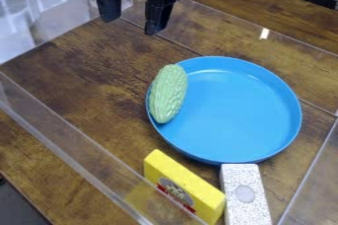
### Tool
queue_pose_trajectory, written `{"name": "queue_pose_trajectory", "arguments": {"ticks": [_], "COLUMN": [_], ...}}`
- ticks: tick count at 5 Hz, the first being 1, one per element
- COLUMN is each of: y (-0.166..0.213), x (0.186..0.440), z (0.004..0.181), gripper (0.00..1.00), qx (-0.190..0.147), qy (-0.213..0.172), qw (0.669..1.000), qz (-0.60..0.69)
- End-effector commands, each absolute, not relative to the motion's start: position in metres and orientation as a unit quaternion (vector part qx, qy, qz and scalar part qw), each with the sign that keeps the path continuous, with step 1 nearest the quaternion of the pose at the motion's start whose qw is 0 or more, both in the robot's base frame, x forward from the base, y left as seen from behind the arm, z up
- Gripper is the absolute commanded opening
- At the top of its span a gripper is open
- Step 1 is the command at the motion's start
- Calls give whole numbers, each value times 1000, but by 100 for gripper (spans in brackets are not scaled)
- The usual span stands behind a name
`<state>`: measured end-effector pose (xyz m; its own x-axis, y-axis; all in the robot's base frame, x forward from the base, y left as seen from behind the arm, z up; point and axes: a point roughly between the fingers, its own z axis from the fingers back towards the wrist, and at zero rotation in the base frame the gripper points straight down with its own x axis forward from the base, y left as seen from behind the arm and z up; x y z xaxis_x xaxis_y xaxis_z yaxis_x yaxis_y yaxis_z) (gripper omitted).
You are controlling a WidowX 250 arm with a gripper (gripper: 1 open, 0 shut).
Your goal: Put the green object in the blue tray
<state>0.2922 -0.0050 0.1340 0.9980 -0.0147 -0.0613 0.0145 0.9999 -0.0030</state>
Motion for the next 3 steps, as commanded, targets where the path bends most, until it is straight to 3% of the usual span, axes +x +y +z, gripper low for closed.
{"name": "queue_pose_trajectory", "arguments": {"ticks": [1,3], "y": [-10,-2], "x": [298,300], "z": [135,151], "gripper": [100,100], "qx": [-2,-8], "qy": [32,23], "qw": [999,999], "qz": [-26,-38]}}
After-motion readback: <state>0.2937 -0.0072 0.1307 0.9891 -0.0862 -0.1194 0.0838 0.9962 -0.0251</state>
